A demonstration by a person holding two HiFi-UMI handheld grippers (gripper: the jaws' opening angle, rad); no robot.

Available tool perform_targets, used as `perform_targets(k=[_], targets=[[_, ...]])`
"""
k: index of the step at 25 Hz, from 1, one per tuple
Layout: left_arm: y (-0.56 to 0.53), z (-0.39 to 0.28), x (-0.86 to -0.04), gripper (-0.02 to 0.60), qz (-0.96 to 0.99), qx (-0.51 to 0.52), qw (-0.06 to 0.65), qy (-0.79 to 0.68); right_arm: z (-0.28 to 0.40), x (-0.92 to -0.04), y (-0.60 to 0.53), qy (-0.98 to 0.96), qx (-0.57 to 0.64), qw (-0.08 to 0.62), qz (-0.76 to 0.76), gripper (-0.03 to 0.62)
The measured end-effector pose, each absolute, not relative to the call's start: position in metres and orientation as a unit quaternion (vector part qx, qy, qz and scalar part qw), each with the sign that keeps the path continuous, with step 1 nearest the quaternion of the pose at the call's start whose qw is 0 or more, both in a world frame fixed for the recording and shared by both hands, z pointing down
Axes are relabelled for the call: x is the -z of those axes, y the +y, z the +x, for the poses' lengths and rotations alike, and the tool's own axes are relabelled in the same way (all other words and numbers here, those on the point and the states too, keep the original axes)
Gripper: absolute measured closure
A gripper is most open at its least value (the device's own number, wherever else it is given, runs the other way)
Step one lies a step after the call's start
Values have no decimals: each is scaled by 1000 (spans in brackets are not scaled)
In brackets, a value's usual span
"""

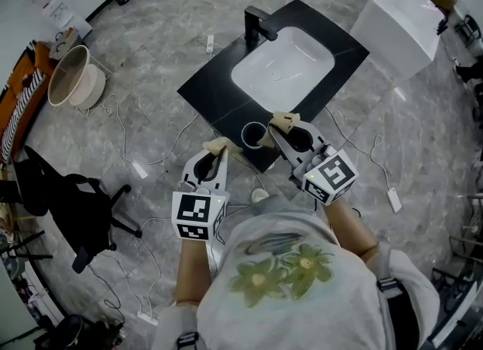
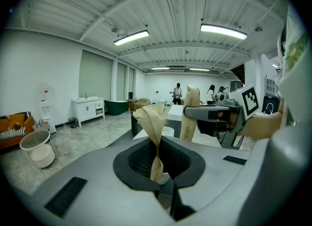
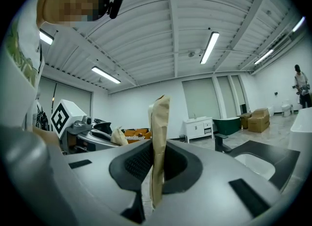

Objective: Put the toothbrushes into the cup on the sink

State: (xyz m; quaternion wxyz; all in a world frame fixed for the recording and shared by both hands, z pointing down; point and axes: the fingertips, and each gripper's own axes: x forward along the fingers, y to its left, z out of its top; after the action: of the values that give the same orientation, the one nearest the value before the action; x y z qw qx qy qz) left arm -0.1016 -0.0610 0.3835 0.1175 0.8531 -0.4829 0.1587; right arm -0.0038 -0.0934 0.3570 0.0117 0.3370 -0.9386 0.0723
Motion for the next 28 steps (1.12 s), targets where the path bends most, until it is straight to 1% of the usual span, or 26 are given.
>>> perform_targets(k=[17, 28], targets=[[-81, -99, -391, 546, 839, -165, 124, -503, -14, -372, -129, -948, -66, 15, 311, 542], [-89, -100, -396, 546, 839, -172, 127, -500, -21, -388, -138, -947, -83, 21, 309, 542]])
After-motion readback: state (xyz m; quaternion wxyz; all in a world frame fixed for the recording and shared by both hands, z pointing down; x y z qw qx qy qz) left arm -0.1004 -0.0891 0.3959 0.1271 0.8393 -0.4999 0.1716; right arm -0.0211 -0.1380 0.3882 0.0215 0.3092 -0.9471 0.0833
